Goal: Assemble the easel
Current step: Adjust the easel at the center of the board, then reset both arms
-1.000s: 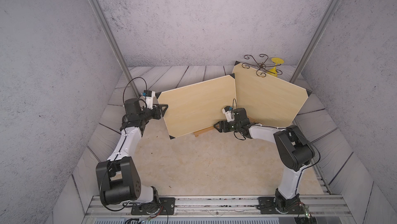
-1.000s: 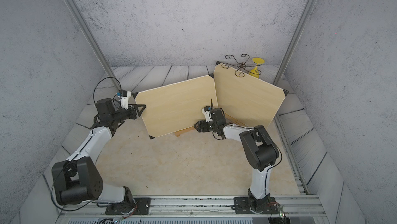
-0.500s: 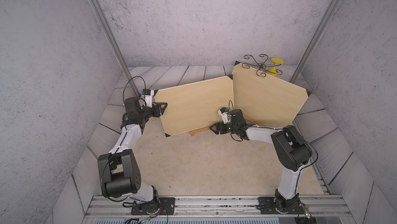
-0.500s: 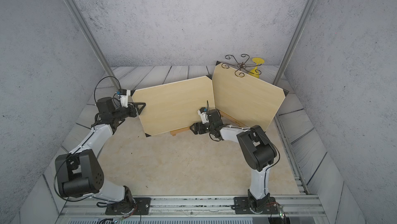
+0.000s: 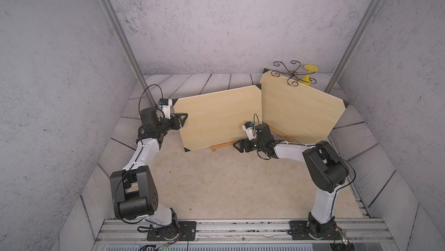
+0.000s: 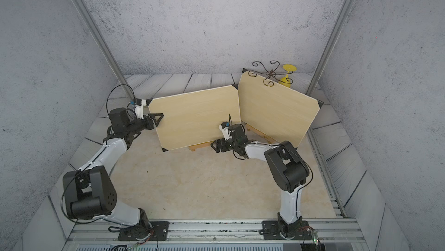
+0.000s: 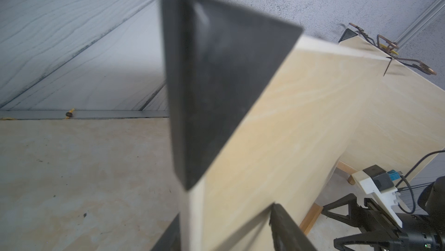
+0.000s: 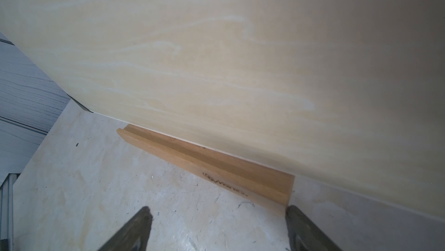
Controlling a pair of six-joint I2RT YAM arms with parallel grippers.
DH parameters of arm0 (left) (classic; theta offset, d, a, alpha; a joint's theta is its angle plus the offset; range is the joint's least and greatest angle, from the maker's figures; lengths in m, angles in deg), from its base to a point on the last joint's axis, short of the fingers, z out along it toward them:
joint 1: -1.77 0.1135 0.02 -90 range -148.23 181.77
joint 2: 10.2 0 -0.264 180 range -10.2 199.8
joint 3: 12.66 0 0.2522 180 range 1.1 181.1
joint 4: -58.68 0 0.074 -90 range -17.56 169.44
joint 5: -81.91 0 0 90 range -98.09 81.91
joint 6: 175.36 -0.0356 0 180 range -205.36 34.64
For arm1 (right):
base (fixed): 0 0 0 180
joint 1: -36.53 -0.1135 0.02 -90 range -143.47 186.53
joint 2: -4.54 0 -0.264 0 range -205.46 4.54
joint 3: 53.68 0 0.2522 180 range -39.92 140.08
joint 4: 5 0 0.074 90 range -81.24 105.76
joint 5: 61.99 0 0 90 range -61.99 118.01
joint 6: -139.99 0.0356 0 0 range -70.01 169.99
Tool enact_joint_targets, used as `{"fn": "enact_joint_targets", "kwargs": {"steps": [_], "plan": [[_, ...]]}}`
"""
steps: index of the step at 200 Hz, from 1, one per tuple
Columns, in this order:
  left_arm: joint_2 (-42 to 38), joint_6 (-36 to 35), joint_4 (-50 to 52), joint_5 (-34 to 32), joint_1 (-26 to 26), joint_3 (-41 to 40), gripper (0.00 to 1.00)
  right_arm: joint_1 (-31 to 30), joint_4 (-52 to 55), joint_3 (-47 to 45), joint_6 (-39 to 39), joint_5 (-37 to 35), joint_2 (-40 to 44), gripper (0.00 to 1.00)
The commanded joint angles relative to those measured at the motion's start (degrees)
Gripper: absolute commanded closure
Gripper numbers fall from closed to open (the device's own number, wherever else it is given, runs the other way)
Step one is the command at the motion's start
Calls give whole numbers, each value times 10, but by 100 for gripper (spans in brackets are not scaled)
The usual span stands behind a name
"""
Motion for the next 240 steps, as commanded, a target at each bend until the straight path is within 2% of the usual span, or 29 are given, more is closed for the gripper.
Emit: {"fn": "enact_joint_targets", "kwargs": {"steps": [1, 29, 55, 72, 107, 121, 131, 136, 157, 180, 198, 211, 227, 240], "plan": [[-28, 15, -17, 6, 6, -9, 44, -3, 23, -16, -15, -27, 37, 11], [-58, 15, -17, -15, 7, -27, 37, -3, 40, -37, -21, -60, 85, 6], [-96, 7, 24, -48, 8, -43, 32, -4, 76, -57, -20, -116, 144, 4], [-155, 23, 30, -107, 7, -87, 28, -3, 81, -90, -17, -159, 205, 2], [-299, 34, 42, -289, 8, -214, 18, -2, 131, -136, -16, -323, 322, 1], [-335, 32, 63, -323, 7, -250, 15, -2, 133, -161, -28, -412, 359, 1], [-353, 25, 53, -331, 6, -282, 4, -2, 118, -189, -37, -477, 383, 1], [-357, 25, 39, -338, 5, -304, 3, 0, 103, -205, -43, -505, 392, 1], [-357, 25, -40, -345, 1, -379, 3, 23, 69, -246, -52, -586, 409, 1], [-315, -8, -113, -344, -10, -422, 3, 46, 46, -282, -61, -641, 425, 1], [-274, -35, -143, -346, -19, -427, 3, 83, -14, -325, -74, -622, 439, 1], [-237, -40, -196, -343, -21, -435, 3, 109, 1, -320, -65, -613, 441, 1], [-205, -43, -216, -326, -24, -419, 3, 136, -17, -323, -86, -603, 435, 1], [-178, -45, -228, -339, -28, -409, 3, 166, -45, -337, -94, -592, 430, 1]]}}
